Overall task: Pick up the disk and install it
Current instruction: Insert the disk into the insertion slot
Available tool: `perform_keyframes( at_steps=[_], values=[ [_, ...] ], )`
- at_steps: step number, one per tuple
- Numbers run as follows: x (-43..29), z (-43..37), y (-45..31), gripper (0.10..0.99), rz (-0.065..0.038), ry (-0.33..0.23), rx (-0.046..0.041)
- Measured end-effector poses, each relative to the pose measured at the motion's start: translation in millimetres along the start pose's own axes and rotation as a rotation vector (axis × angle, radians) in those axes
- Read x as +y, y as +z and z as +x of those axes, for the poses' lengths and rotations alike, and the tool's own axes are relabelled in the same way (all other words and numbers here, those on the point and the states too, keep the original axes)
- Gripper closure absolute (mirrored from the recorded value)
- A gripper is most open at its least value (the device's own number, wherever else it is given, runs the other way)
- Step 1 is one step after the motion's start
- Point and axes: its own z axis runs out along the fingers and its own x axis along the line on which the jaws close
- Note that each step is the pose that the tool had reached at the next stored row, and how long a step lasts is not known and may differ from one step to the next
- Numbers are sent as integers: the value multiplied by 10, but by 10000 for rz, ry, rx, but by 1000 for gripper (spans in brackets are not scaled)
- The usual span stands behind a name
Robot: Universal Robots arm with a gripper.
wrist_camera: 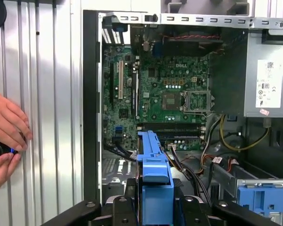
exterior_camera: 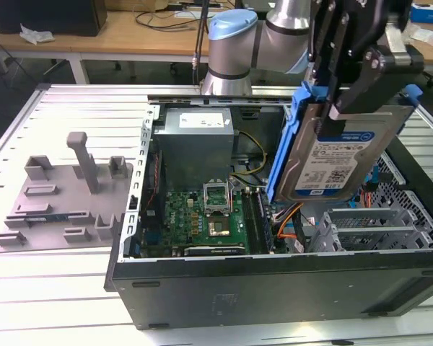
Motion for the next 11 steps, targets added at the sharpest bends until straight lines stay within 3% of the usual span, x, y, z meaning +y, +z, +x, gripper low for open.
perform_keyframes(
  at_steps=[4, 11],
  values=[
    [-202, 47, 9, 714, 0, -1, 1],
    [-445, 95, 20, 714, 0, -2, 0]
  ],
)
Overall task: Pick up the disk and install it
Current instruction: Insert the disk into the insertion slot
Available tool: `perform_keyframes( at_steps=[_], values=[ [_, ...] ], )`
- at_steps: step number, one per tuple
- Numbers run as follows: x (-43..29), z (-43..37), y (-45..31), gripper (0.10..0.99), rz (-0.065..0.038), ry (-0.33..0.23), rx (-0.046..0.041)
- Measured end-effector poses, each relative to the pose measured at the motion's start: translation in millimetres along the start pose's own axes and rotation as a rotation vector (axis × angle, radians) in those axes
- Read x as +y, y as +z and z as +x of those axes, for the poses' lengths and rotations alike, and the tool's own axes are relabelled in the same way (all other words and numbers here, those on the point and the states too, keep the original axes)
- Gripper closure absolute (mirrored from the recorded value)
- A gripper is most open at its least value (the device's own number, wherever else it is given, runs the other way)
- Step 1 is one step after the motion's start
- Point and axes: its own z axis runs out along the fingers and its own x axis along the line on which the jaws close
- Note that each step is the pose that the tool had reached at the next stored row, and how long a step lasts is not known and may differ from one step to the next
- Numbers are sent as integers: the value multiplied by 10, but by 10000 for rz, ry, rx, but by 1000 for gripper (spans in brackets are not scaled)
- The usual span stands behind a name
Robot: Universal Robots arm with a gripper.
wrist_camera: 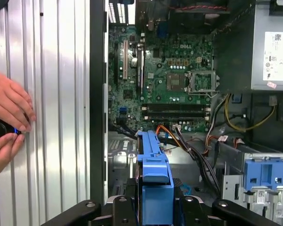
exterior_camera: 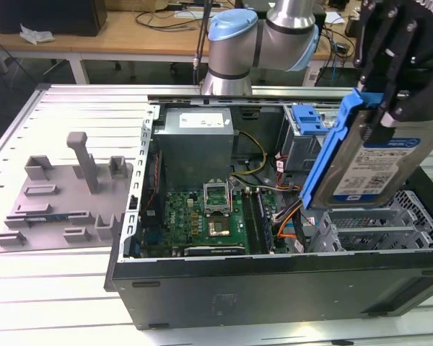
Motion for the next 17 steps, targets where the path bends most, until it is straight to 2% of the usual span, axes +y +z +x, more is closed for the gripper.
perform_keyframes(
  at_steps=[3, 5, 8, 11, 17],
  values=[
    [-91, 3, 4, 714, 12, 1, 1],
    [-113, 3, 6, 714, 53, 4, 1],
    [-144, 3, 9, 714, 175, 44, 5],
    [-178, 4, 15, 714, 343, 122, 12],
    [-189, 6, 26, 714, 365, 252, 4]
  ],
)
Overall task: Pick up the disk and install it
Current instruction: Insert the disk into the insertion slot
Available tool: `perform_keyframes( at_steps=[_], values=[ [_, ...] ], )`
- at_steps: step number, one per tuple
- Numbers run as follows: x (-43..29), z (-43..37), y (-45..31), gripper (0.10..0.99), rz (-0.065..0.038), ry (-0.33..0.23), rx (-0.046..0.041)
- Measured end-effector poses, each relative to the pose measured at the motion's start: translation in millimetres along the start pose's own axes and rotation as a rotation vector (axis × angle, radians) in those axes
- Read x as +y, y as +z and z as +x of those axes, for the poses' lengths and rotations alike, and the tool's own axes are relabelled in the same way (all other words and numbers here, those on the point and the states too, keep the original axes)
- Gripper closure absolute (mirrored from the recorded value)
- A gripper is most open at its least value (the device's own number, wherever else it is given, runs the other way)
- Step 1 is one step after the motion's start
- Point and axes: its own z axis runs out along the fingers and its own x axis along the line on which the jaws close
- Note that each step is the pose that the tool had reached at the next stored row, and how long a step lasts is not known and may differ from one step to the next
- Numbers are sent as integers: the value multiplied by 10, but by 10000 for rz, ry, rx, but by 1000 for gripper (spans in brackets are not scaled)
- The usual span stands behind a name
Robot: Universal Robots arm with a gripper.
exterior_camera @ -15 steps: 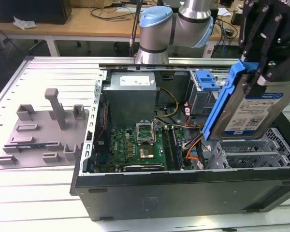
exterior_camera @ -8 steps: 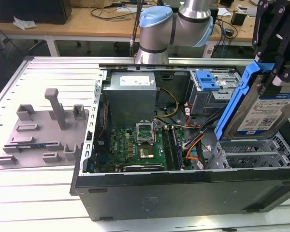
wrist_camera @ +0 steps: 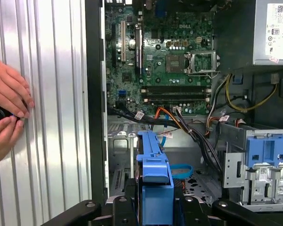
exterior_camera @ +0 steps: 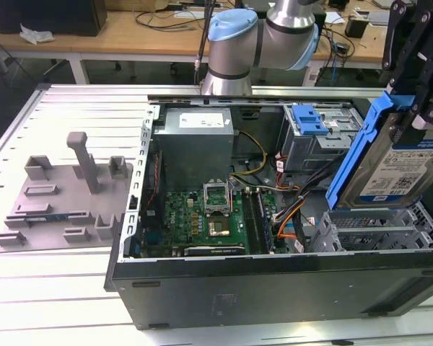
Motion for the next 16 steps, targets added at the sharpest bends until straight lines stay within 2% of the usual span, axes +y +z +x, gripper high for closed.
perform_keyframes(
  at_steps=[6, 12, 16],
  values=[
    [-10, 0, 8, 714, 14, 593, 49],
    [-10, -2, 10, 714, 14, 603, 50],
    [-26, -24, 16, 714, 0, 419, 25]
  ],
)
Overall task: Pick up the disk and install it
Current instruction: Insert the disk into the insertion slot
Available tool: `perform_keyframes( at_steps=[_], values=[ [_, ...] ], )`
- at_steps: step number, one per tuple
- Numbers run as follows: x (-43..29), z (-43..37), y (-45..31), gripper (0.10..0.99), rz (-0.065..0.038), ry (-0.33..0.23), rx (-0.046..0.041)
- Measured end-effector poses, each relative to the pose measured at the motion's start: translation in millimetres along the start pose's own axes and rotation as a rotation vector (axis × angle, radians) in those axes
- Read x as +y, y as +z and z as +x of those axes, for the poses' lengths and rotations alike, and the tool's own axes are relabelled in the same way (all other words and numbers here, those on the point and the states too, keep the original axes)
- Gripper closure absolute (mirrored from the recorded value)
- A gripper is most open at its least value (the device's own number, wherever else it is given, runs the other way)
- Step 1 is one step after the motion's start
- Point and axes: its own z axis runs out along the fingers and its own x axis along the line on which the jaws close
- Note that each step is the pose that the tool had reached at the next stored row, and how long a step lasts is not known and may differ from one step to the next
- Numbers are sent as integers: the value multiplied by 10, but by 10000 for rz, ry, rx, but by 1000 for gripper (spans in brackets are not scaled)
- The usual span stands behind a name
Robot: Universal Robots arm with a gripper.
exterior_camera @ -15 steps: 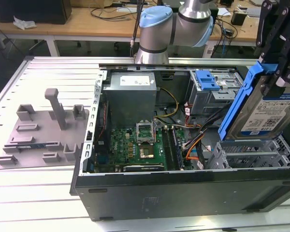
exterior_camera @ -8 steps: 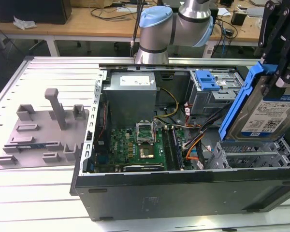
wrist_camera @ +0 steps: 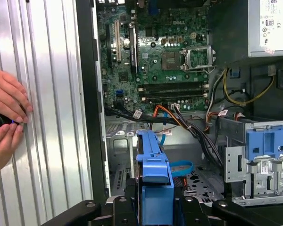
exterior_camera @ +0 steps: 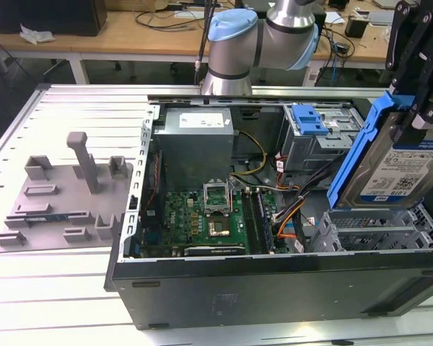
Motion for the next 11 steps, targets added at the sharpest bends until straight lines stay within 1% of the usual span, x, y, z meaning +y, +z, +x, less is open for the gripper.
perform_keyframes(
  at_steps=[3, 4, 7, 9, 10, 11],
  values=[
    [-8, -7, 4, 714, -45, -242, -33],
    [-23, -8, 8, 714, -48, -286, -46],
    [-70, -11, 14, 714, -49, -291, -51],
    [-84, -11, 17, 714, -50, -291, -61],
    [-83, -10, 18, 714, -51, -290, -100],
    [-83, -11, 22, 714, -55, -294, -184]
  ],
)
